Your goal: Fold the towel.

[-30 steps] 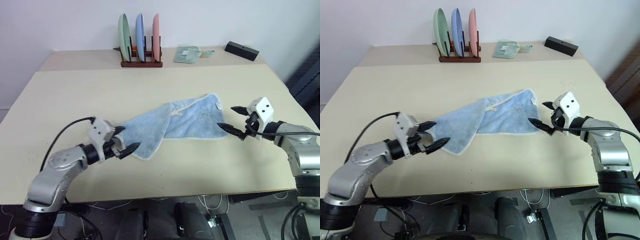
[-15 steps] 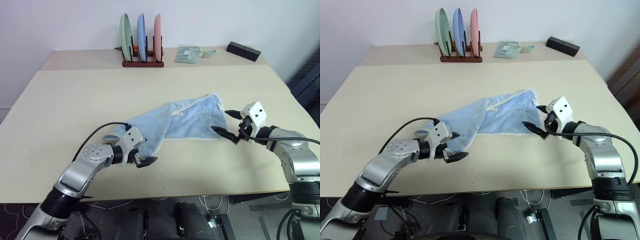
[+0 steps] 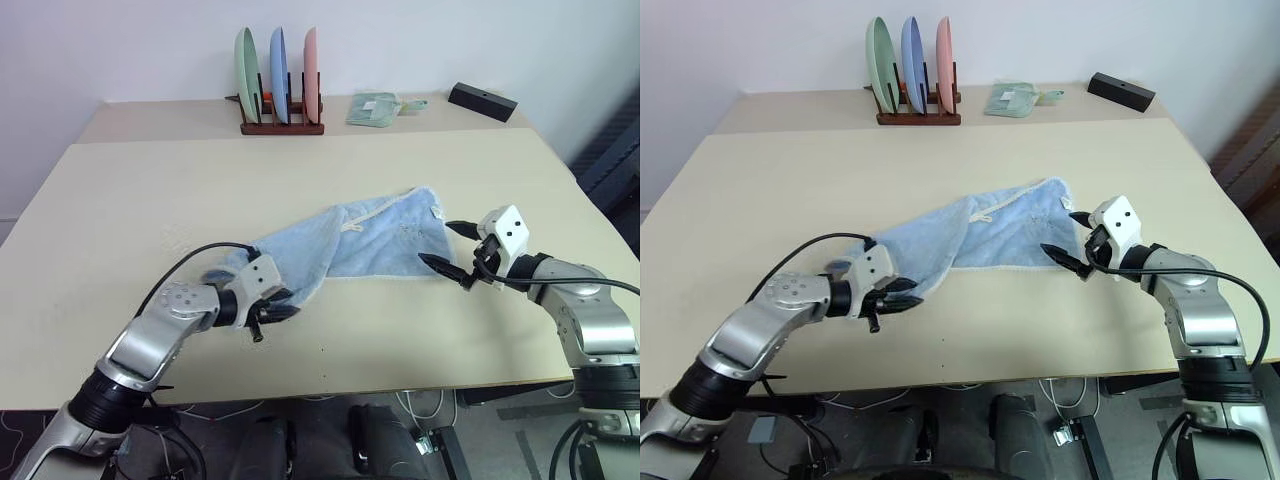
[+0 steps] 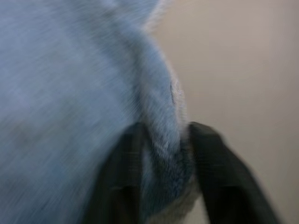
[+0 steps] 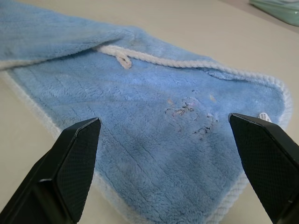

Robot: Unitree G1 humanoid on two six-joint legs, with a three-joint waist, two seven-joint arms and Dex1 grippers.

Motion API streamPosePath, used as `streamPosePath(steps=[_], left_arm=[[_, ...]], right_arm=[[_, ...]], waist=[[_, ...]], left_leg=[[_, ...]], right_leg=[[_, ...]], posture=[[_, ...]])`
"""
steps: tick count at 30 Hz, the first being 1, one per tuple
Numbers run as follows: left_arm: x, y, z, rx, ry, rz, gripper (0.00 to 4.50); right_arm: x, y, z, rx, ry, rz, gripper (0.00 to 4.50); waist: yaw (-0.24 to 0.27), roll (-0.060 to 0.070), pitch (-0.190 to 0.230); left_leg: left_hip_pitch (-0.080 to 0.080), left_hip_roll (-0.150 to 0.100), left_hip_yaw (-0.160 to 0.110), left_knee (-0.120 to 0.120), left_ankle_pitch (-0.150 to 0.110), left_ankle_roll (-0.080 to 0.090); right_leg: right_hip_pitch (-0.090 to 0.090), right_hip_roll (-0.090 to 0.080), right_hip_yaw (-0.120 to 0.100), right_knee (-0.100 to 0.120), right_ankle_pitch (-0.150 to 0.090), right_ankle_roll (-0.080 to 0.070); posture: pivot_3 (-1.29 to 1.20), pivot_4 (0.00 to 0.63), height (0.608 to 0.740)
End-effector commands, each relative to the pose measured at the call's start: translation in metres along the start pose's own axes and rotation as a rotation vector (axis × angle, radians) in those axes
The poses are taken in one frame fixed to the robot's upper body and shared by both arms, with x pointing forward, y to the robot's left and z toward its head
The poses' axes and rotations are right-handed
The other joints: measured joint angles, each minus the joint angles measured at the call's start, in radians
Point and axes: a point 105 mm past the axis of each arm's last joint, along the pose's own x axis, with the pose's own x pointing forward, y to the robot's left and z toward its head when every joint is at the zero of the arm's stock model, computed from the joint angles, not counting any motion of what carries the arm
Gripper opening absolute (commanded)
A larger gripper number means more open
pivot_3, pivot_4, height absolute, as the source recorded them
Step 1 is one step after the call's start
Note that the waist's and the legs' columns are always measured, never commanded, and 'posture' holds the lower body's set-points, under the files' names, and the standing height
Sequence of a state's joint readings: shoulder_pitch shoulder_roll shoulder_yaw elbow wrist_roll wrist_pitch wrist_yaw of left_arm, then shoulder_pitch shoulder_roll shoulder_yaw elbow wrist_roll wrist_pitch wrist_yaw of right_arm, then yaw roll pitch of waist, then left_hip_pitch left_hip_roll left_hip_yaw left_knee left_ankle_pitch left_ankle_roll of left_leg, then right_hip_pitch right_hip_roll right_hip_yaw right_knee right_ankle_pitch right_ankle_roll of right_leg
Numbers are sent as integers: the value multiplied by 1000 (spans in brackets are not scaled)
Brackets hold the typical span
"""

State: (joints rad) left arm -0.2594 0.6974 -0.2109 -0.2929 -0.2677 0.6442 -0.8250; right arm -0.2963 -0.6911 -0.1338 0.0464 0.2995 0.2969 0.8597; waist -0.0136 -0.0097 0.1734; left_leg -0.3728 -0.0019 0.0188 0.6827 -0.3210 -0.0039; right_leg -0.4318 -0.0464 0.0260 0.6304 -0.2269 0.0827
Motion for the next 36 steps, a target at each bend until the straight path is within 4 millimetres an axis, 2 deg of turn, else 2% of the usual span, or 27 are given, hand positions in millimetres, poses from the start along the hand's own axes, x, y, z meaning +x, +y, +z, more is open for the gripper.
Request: streamPosePath(steps=[1, 6, 9, 13, 16, 19, 23, 29, 32, 36], left_arm=[[-8, 9, -1, 5, -11, 47, 30], [-17, 12, 14, 28, -100, 68, 30], [-37, 18, 27, -8, -179, 83, 30], [-60, 19, 25, -27, -154, 75, 30], [-76, 18, 13, -14, -77, 67, 30], [-82, 15, 6, 1, -27, 51, 30], [-82, 13, 5, 4, -26, 61, 30], [-79, 11, 6, -4, -44, 91, 30], [-76, 6, 2, -16, -43, 92, 30], [-77, 5, 1, -19, -43, 98, 30]], right_arm=[[-1, -2, 10, -20, -44, -13, 4500], [0, -3, 15, -50, -41, -2, 4500], [5, -2, 29, -130, -46, 28, 4500], [19, -8, 38, -290, 3, 47, 4500], [47, -17, 42, -476, 53, 49, 4500], [71, -34, 43, -636, 103, -19, 4500], [86, -42, 38, -763, 165, -4, 4500], [82, -50, 40, -786, 164, 22, 4500], [65, -62, 26, -886, 250, 18, 4500], [54, -75, 16, -952, 317, -14, 4500]], waist=[[1, 0, 0], [2, 0, 0], [-2, 0, 0], [-6, 0, 0], [-9, 0, 0], [-7, 0, 1], [0, 0, 1], [-6, 0, 1], [-6, 1, 2], [-7, 1, 2]], left_leg=[[0, 0, 0, 0, 0, 0], [0, 0, 0, 0, 0, 0], [0, 0, 0, 0, 0, 0], [0, 0, 0, 0, 0, 0], [0, 1, 1, 0, 0, 0], [0, 0, 2, 0, 0, 0], [-2, -1, 1, 0, 0, 0], [-3, -1, 2, 0, 0, 1], [-2, -1, 2, 0, 0, 0], [-2, -1, 2, 0, 0, 0]], right_leg=[[0, 0, 0, 0, 0, 0], [0, 0, 0, 0, 0, 0], [0, 0, 0, 0, 0, 0], [-1, 0, 0, 0, 0, 0], [-1, 0, 0, 0, 0, 0], [-1, 0, 0, 0, 0, -1], [-2, -1, 0, -1, 0, -1], [-2, -4, 1, -1, 0, -1], [-2, -4, 1, 0, 0, 0], [-2, -5, 1, 0, 0, -1]], posture=[[0, 150, 740], [0, 150, 740], [0, 150, 740], [0, 150, 740], [0, 150, 740], [0, 150, 740], [0, 150, 740], [0, 150, 740], [0, 150, 740], [0, 150, 740]])
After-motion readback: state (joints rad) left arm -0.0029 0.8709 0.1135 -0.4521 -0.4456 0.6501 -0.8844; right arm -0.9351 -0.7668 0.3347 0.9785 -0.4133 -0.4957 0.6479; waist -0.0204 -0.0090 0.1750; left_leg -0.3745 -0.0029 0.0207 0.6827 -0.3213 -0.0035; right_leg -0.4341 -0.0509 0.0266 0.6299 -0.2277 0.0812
